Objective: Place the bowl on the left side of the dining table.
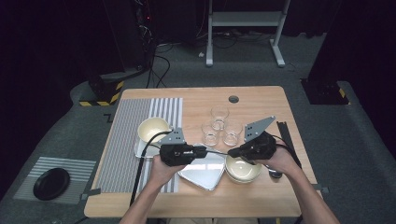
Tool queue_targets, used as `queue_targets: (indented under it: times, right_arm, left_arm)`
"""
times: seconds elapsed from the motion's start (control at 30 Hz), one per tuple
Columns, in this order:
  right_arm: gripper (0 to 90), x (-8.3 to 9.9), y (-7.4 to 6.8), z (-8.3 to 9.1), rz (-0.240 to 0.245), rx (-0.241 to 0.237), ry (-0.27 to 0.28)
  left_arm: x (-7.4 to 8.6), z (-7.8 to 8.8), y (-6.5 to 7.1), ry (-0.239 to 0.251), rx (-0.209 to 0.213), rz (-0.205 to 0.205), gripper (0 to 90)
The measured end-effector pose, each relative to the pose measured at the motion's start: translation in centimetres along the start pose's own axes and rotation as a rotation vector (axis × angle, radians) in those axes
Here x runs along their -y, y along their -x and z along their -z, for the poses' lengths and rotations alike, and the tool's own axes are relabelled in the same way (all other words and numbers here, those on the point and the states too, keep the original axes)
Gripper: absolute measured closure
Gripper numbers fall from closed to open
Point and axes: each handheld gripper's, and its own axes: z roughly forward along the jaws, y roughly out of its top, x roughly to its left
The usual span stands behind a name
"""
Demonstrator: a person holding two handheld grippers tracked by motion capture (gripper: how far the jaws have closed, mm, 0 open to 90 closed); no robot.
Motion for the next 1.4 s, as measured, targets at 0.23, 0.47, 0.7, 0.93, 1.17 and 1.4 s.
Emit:
queue_targets:
  times: [0.23,0.47,0.7,0.93,1.17,1.4]
  right_arm:
    - [89.7,0.0,0.1,0.0,0.01,0.002,0.003]
    - [89.3,0.1,0.2,0.0,-0.002,0.008,0.0]
    - [88.7,0.1,0.7,-0.2,0.033,0.017,0.009]
    - [87.6,0.2,0.7,-0.3,0.003,0.019,0.002]
    - [87.1,0.2,1.4,-0.2,0.013,0.033,0.029]
    - [81.4,0.5,1.2,0.1,-0.017,0.056,0.042]
  left_arm:
    - [0.0,0.0,0.0,0.001,0.01,0.004,79.1]
    - [0.0,0.0,0.0,0.001,0.015,0.004,80.8]
    - [0.0,0.0,0.1,0.005,0.023,0.008,82.7]
    - [0.0,0.2,0.0,0.004,0.044,-0.022,85.7]
    - [-0.3,0.3,0.6,0.005,0.038,-0.039,89.1]
    - [-0.4,0.6,0.6,0.014,0.006,-0.012,89.1]
